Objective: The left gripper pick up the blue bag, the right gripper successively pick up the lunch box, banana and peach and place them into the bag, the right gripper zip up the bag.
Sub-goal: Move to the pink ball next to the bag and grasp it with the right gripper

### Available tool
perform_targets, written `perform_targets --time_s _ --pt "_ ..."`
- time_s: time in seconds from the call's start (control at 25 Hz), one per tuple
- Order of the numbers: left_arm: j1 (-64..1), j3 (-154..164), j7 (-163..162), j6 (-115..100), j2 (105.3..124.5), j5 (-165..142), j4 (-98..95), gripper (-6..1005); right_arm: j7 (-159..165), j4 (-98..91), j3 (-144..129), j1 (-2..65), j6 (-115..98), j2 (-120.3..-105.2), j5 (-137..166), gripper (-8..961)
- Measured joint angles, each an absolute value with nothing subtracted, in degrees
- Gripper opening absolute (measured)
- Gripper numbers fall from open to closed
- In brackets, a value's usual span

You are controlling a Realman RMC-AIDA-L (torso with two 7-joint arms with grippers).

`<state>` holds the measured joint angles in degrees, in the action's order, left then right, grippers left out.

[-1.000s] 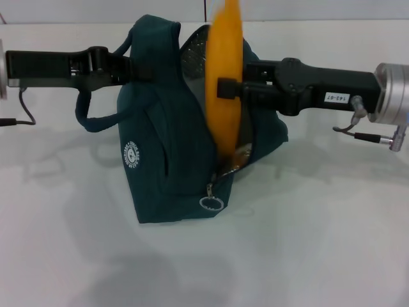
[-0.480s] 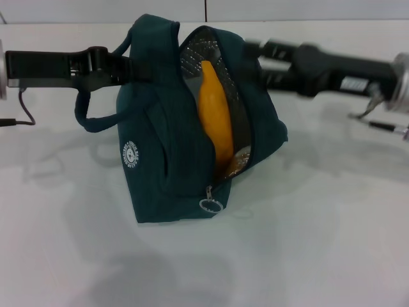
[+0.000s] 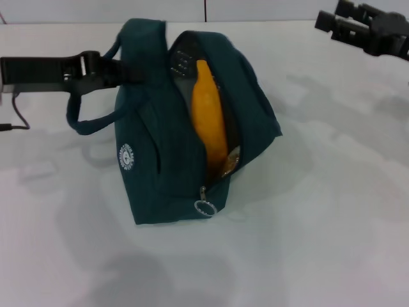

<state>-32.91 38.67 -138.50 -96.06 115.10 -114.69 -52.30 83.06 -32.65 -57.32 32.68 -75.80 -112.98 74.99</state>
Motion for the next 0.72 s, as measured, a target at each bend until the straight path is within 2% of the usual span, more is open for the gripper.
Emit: perform_targets --time_s 0.28,0.72 --pt "-29.78 38.53 -138.39 -92.40 115.13 -114.66 -52.30 50 78.68 -30.66 -58.34 33.22 -64.38 -115.53 80.90 820" --pt "-28.90 38.40 -138.41 -91.18 115.07 -114.49 -52.30 50 74.49 -23.23 -70.96 42.79 -50.25 -116.20 80.37 821"
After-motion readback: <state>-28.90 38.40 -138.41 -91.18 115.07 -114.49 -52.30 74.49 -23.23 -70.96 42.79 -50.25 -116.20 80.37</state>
